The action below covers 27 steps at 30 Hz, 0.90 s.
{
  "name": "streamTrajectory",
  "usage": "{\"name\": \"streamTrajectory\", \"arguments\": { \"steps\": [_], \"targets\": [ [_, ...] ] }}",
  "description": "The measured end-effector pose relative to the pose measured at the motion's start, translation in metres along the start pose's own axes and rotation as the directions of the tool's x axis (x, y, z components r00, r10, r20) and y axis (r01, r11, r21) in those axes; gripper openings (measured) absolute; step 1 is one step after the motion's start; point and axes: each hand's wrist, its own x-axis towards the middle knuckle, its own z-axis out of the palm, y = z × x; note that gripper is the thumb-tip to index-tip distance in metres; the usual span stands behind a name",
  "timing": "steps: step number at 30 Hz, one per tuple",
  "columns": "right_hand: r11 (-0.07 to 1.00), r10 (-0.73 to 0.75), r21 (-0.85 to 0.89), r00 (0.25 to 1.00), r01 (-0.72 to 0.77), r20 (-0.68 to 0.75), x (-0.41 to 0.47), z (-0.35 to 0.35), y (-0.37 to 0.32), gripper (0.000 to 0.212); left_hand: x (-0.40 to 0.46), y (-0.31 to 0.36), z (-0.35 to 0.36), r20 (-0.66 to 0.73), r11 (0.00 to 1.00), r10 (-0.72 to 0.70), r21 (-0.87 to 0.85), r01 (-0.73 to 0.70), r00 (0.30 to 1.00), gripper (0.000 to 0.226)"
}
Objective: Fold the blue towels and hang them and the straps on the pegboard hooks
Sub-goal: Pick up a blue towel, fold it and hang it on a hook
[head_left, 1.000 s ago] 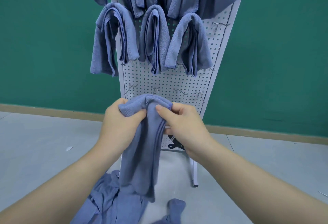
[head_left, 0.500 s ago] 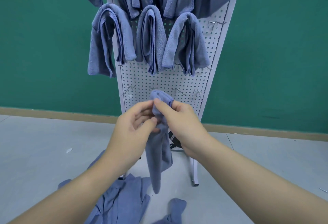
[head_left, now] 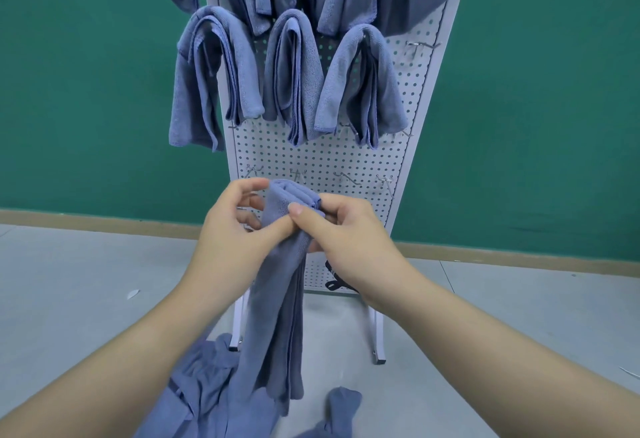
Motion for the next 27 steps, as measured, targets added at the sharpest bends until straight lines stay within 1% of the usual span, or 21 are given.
{"name": "streamTrajectory", "arguments": {
  "steps": [1,3,5,6,8,10,15,18,22,25,27],
  "targets": [
    [1.0,-0.004,0.002,1.0,0.004,0.005,-0.0001,-0.0015,-0.0006,0.021,0.0009,0.0013,-0.002,0.037,1.0,-0.015,0.011,0.015,0.999,0.044],
    [1.0,-0.004,-0.002,1.0,0.004,0.014,-0.0008,-0.0026,-0.0023,0.022,0.0011,0.002,-0.0045,0.142,0.999,-0.038,0.004,0.037,0.989,0.038],
    [1.0,-0.003,0.004,1.0,0.003,0.011,-0.0007,-0.0017,-0.0031,0.024,-0.0011,0.0033,-0.0043,0.236,0.996,-0.035,-0.076,0.054,0.971,0.022],
    [1.0,-0.003,0.008,1.0,0.003,0.011,-0.0011,-0.0012,-0.0038,0.023,-0.0018,0.0037,-0.0043,0.268,0.99,-0.034,-0.123,0.069,0.963,0.02],
    [1.0,-0.007,0.011,1.0,0.007,0.006,-0.0002,-0.0013,-0.0043,0.022,-0.0013,0.0044,-0.0054,0.321,0.978,-0.037,-0.184,0.101,0.946,0.023],
    [1.0,-0.023,0.02,1.0,0.023,-0.004,0.0005,-0.0014,-0.0058,0.023,0.0011,0.0043,-0.0073,0.351,0.973,-0.031,-0.206,0.109,0.936,0.025],
    [0.998,-0.039,0.043,0.999,0.039,-0.001,0.0001,-0.0004,-0.0089,0.026,0.0042,0.0018,-0.0107,0.306,0.967,-0.041,-0.228,0.115,0.951,0.036],
    [0.998,-0.033,0.049,0.999,0.032,0.014,0.0002,0.0019,-0.0081,0.027,0.0033,0.003,-0.0099,0.289,0.961,-0.052,-0.246,0.126,0.956,0.032],
    [0.998,-0.014,0.069,1.0,0.012,0.021,0.0005,0.0037,-0.0079,0.026,0.0004,0.007,-0.0086,0.291,0.957,-0.045,-0.263,0.126,0.956,0.021],
    [0.998,0.001,0.064,1.0,-0.002,0.019,-0.0001,0.0045,-0.0094,0.025,-0.0011,0.0093,-0.0082,0.286,0.954,-0.046,-0.272,0.127,0.957,0.032],
    [0.998,0.006,0.055,1.0,-0.006,0.009,0.0004,0.0062,-0.0089,0.024,-0.0018,0.0109,-0.008,0.285,0.951,-0.043,-0.282,0.127,0.958,0.034]
  ]
}}
